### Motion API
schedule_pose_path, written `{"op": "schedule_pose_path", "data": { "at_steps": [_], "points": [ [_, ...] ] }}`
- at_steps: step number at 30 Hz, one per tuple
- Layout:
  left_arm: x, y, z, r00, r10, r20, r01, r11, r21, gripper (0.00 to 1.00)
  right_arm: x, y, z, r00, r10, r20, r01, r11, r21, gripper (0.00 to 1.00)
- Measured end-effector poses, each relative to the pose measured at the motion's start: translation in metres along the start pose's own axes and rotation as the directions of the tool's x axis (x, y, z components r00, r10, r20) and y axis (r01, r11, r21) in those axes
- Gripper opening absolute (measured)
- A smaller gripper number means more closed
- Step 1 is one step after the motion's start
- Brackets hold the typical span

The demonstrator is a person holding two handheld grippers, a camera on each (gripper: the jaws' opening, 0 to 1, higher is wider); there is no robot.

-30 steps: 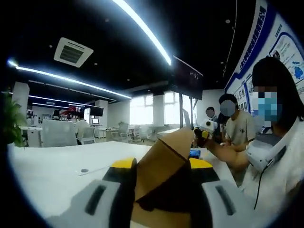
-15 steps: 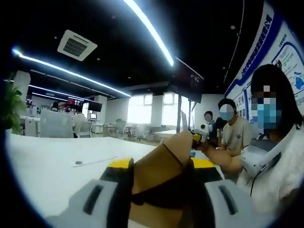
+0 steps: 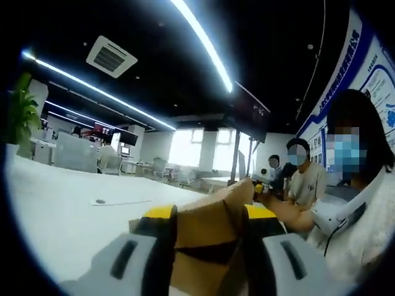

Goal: Operate the shoe box by opening the lid, removing the specified soft item, and placing it in the target area until the item is outside and the box remains undamaged.

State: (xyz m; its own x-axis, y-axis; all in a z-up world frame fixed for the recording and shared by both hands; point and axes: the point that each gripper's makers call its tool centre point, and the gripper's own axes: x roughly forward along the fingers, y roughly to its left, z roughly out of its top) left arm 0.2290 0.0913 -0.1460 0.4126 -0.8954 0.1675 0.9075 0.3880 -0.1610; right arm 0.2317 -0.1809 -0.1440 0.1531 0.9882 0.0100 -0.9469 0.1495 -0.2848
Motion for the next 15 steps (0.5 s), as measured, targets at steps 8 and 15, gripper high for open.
{"op": "schedule_pose_path", "data": {
  "at_steps": [8, 15],
  "points": [
    [0.004, -0.006, -0.018, 1.0, -0.015, -0.008, 0.015, 0.999, -0.031, 0.39, 0.004, 0.018, -0.026, 0.988, 0.096, -0.119, -0.093, 0.995, 0.028, 0.11],
    [0.004, -0.003, -0.028, 1.0, -0.016, -0.014, 0.015, 0.999, -0.048, 0.33, 0.0, 0.024, -0.056, 0.956, 0.145, -0.257, -0.138, 0.989, 0.048, 0.11]
  ]
}}
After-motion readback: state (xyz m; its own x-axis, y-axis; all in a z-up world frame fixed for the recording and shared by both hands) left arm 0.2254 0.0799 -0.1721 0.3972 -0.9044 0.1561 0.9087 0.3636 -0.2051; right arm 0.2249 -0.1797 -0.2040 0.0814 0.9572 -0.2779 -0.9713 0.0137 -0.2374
